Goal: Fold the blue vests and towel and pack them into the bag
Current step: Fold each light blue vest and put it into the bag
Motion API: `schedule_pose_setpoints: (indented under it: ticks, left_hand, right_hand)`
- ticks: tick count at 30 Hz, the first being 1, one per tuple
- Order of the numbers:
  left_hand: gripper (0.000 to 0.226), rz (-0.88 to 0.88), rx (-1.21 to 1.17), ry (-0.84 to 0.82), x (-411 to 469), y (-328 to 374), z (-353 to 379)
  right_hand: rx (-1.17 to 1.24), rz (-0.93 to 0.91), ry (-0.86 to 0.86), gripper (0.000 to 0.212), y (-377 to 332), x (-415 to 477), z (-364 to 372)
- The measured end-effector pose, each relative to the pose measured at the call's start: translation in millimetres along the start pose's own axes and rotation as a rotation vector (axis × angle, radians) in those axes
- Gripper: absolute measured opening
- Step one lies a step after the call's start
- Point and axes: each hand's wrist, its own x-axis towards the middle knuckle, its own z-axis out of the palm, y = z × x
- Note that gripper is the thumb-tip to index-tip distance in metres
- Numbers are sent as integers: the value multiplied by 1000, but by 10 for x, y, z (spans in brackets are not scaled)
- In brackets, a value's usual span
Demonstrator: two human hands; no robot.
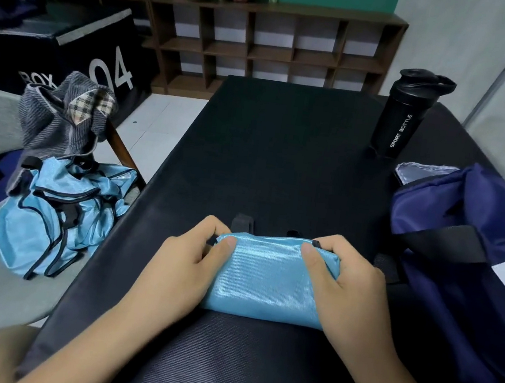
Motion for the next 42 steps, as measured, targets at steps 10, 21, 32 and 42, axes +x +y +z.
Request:
schedule_pose_setpoints:
  ticks: [10,21,32,42]
  left_hand:
    - [20,81,314,150,-18,-19,56]
    - [20,50,171,138,-38,-3,134]
    - [15,124,-223,90,-97,259,-8]
    - [23,435,-287,-94,-307,884,-144]
  right_hand:
    - [-266,-141,76,14,71,-1,68]
    - [-383,-322,0,18,136,4,130]
    - [-221,-479,32,41,-504,-92,-251]
    - [-294,-247,-659,91,-975,115,-1055]
